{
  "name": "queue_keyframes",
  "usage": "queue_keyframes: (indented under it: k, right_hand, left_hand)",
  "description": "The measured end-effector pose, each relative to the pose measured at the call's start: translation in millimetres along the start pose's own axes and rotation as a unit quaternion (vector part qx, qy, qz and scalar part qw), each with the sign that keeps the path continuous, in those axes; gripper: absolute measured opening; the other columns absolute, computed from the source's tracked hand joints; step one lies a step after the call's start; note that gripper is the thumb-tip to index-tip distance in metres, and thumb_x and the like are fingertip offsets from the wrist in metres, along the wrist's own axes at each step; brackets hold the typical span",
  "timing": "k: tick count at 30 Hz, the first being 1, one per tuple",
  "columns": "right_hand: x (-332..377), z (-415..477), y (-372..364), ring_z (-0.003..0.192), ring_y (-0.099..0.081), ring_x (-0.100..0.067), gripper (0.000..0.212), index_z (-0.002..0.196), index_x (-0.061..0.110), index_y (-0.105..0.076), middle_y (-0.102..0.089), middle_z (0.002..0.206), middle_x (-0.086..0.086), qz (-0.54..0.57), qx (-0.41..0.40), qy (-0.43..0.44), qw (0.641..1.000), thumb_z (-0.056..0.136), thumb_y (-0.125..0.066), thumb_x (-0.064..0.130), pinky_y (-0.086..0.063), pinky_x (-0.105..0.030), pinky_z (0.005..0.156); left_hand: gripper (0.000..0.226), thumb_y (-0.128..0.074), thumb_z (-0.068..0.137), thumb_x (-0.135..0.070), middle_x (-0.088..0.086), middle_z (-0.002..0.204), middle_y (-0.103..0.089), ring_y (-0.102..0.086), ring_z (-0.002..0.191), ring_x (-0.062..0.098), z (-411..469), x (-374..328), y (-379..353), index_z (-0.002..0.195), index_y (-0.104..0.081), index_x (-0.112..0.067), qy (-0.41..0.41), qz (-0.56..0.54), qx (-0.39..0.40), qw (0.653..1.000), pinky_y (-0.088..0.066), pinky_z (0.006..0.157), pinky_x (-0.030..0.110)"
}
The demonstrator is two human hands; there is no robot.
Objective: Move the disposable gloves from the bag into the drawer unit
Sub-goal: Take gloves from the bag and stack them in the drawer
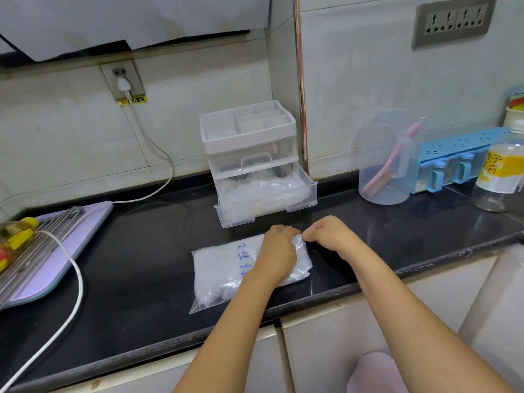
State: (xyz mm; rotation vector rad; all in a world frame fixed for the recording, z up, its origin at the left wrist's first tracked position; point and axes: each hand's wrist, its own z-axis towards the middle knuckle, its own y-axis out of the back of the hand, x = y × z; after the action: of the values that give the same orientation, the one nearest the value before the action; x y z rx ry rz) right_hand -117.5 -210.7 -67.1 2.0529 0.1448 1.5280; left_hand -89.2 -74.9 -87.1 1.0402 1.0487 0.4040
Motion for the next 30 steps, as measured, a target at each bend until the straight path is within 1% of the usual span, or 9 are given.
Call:
queue_keyframes:
  k: [4, 8, 11, 14, 16, 20, 24, 26, 30]
  right_hand:
    - [6, -3, 5, 0.087, -0.061, -0.023, 0.021, 0.102, 0.000, -0.072, -0.068, 0.097, -0.014, 0.023, 0.004, -0.040, 0.999, 0.085, -0.065, 0.011, -0.050, -0.033, 0.081]
    - [17, -1, 12, 0.098, -0.062, -0.022, 0.027, 0.116, -0.004, -0.064, -0.066, 0.103, -0.016, 0.065, -0.015, -0.120, 0.991, 0.093, -0.054, 0.007, -0.048, -0.033, 0.099]
    - [18, -4, 26, 0.097, -0.064, -0.024, 0.025, 0.115, -0.009, -0.060, -0.066, 0.098, -0.018, 0.180, -0.042, -0.120, 0.975, 0.095, -0.049, 0.002, -0.048, -0.031, 0.098]
    - [13, -7, 45, 0.112, -0.061, -0.032, 0.026, 0.117, -0.011, -0.056, -0.061, 0.119, -0.024, 0.262, -0.102, -0.083, 0.956, 0.095, -0.046, -0.001, -0.050, -0.034, 0.097]
    - [15, -11, 57, 0.114, -0.058, -0.040, 0.020, 0.105, -0.009, -0.059, -0.057, 0.123, -0.031, 0.299, -0.133, -0.020, 0.945, 0.095, -0.043, -0.003, -0.053, -0.034, 0.085]
    - [34, -29, 88, 0.089, -0.065, -0.030, 0.027, 0.076, 0.009, -0.045, -0.065, 0.105, -0.026, 0.356, -0.153, 0.082, 0.918, 0.099, -0.034, 0.002, -0.050, -0.021, 0.064]
    - [60, -50, 130, 0.067, -0.058, -0.031, 0.029, 0.070, 0.011, -0.043, -0.060, 0.093, -0.038, 0.189, -0.100, 0.214, 0.953, 0.098, -0.039, 0.003, -0.040, -0.020, 0.052]
    - [76, -62, 145, 0.063, -0.061, -0.019, 0.024, 0.076, 0.009, -0.046, -0.066, 0.078, -0.021, 0.070, -0.025, 0.254, 0.964, 0.099, -0.041, 0.004, -0.046, -0.015, 0.050]
    - [108, -79, 152, 0.069, -0.065, -0.019, 0.018, 0.085, 0.010, -0.049, -0.067, 0.079, -0.013, -0.089, 0.088, 0.305, 0.944, 0.101, -0.042, 0.011, -0.052, -0.026, 0.064]
  left_hand:
    - [0.046, -0.037, 0.096, -0.004, 0.010, 0.148, -0.032, -0.035, 0.134, 0.025, 1, 2, 3, 0.140, -0.046, -0.016, 0.005, 0.014, -0.002, 1.000, -0.027, 0.107, 0.025]
    - [0.050, -0.036, 0.094, 0.000, 0.007, 0.147, -0.032, -0.034, 0.134, 0.022, -1, 5, 6, 0.141, -0.043, -0.016, 0.013, 0.013, 0.002, 1.000, -0.029, 0.108, 0.027]
    - [0.053, -0.036, 0.092, 0.002, 0.005, 0.146, -0.033, -0.036, 0.133, 0.021, -3, 6, 8, 0.142, -0.042, -0.016, 0.018, 0.011, 0.005, 1.000, -0.030, 0.107, 0.027]
    - [0.053, -0.035, 0.093, 0.001, 0.004, 0.146, -0.032, -0.037, 0.132, 0.020, -4, 7, 10, 0.143, -0.040, -0.017, 0.022, 0.004, 0.007, 1.000, -0.030, 0.106, 0.026]
    - [0.053, -0.035, 0.093, 0.000, 0.005, 0.146, -0.032, -0.038, 0.131, 0.020, -5, 6, 11, 0.143, -0.040, -0.017, 0.022, 0.007, 0.011, 1.000, -0.031, 0.106, 0.026]
    - [0.052, -0.035, 0.091, 0.000, 0.006, 0.144, -0.035, -0.042, 0.127, 0.022, -4, 7, 13, 0.140, -0.044, -0.017, 0.030, 0.011, 0.029, 0.999, -0.035, 0.106, 0.030]
    - [0.052, -0.044, 0.090, -0.004, 0.006, 0.144, -0.038, -0.045, 0.127, 0.022, 0, 2, 24, 0.141, -0.044, -0.017, 0.030, 0.005, 0.057, 0.998, -0.034, 0.103, 0.025]
    - [0.049, -0.050, 0.094, -0.015, 0.002, 0.146, -0.040, -0.044, 0.130, 0.019, -2, -13, 40, 0.142, -0.041, -0.018, 0.002, -0.035, 0.033, 0.999, -0.032, 0.105, 0.025]
    - [0.049, -0.048, 0.094, -0.049, -0.017, 0.137, -0.050, -0.047, 0.120, -0.007, -16, -61, 80, 0.139, -0.047, -0.028, -0.090, -0.309, 0.013, 0.947, -0.036, 0.096, 0.016]
